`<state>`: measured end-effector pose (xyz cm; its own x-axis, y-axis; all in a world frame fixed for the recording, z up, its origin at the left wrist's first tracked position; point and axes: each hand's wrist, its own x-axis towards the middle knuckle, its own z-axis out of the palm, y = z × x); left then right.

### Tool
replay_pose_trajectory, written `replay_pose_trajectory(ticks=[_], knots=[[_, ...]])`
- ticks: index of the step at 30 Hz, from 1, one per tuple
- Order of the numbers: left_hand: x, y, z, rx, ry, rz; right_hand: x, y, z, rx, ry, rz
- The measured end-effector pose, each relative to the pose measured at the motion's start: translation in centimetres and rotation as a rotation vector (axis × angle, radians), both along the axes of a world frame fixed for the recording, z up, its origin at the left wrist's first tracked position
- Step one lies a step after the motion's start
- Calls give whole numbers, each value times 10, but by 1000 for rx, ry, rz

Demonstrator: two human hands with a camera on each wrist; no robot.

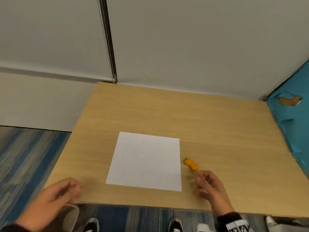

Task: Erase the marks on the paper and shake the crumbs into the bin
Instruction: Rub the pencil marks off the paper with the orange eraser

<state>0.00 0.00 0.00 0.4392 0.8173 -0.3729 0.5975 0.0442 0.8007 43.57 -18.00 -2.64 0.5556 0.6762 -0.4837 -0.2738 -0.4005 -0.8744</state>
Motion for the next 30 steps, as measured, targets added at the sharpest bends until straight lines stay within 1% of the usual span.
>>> replay_pose_trajectory(ticks=[1,2,4,5,7,8,10,11,15,17,19,22,26,30], knots=[[15,8,1,50,-21,-39,-1,13,-7,7,-29,7],[32,18,4,86,43,-75,-2,23,-9,-15,-37,-15],[66,38,5,159,61,-154,1,44,-17,-17,-28,-107],[81,47,4,143,51,-192,3,51,-24,-21,-51,-150],[105,65,-3,149,30,-245,8,59,-36,-67,-172,-196],[114,76,-11,203,57,-270,12,60,-41,-108,-248,-165],[129,89,-24,325,164,-370,17,62,-47,-135,-364,-113],[134,94,-32,370,246,-438,20,63,-51,-130,-402,-88],[141,97,-52,382,648,-773,27,60,-63,-90,-447,-4],[137,90,-52,416,763,-853,28,60,-65,-90,-453,20],[131,79,-54,463,805,-866,26,57,-65,-83,-459,28],[122,55,-56,513,804,-850,12,49,-65,-21,-480,15],[103,27,-53,464,736,-797,-19,36,-54,74,-510,43],[91,19,-56,433,720,-791,-39,36,-35,136,-566,123]])
